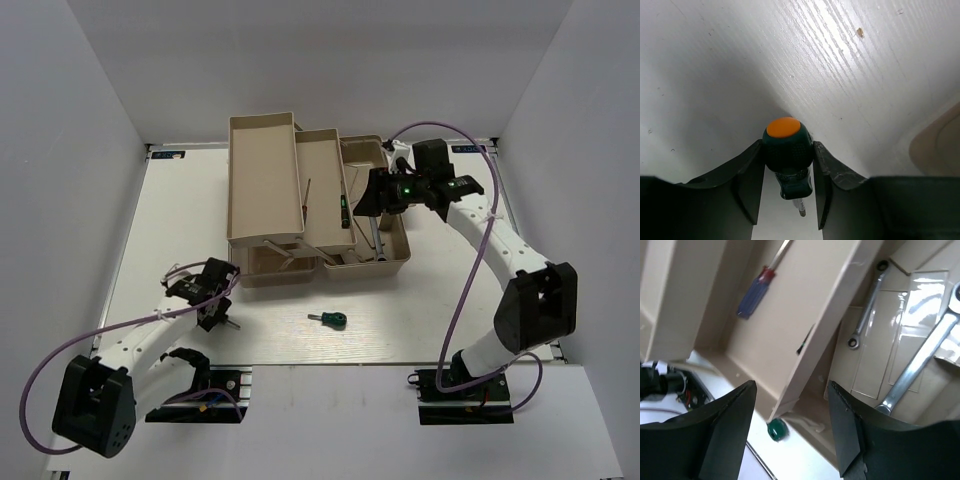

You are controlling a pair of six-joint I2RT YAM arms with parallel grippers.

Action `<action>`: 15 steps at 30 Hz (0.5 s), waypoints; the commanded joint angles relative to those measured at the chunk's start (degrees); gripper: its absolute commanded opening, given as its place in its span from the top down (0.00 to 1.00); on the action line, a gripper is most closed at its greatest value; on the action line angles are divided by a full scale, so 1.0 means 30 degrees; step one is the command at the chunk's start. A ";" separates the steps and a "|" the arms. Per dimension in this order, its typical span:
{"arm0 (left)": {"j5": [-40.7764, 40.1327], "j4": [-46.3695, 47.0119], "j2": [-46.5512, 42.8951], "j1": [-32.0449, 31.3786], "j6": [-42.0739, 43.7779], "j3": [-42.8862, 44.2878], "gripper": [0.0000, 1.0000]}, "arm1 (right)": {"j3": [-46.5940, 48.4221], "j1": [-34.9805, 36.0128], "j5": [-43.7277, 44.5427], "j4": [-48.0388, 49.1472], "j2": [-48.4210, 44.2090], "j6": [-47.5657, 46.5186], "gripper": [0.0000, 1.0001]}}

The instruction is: Sort the tools into containers

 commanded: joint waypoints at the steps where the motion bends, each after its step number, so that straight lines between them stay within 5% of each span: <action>1: -0.0051 -0.0573 -0.1181 0.0433 -0.0551 0.0048 0.80 | -0.0269 -0.0230 -0.2185 0.1475 -0.1339 -0.1393 0.35; 4: -0.0547 -0.2270 -0.2469 0.0435 -0.0549 0.1190 0.92 | -0.0212 -0.0493 -0.4529 0.0744 -0.1690 -0.3032 0.38; 6: -0.1277 -0.3706 -0.3231 0.0611 -0.0346 0.2560 0.94 | -0.0153 -0.0581 -0.5846 -0.0249 -0.1867 -0.4670 0.52; 7: -0.1543 -0.4233 -0.3785 0.0611 -0.0344 0.3150 0.97 | -0.0124 -0.0640 -0.6110 -0.0660 -0.1926 -0.5576 0.60; 8: -0.2125 -0.5050 -0.3791 0.0611 -0.0054 0.3823 0.99 | -0.0153 -0.0640 -0.6606 -0.1563 -0.2129 -0.6687 0.88; 9: -0.2363 -0.5464 -0.3791 0.0611 0.0297 0.5280 1.00 | -0.0182 -0.0669 -0.6814 -0.2007 -0.2334 -0.7800 1.00; 11: -0.3006 -0.7418 -0.3004 0.0611 0.0711 0.7043 1.00 | -0.0153 -0.0699 -0.7891 -0.4162 -0.2743 -0.9414 1.00; 15: -0.3186 -0.8779 -0.2150 0.0611 0.2229 1.2106 1.00 | -0.0705 -0.0524 -0.9186 -0.9030 -0.3999 -1.9407 1.00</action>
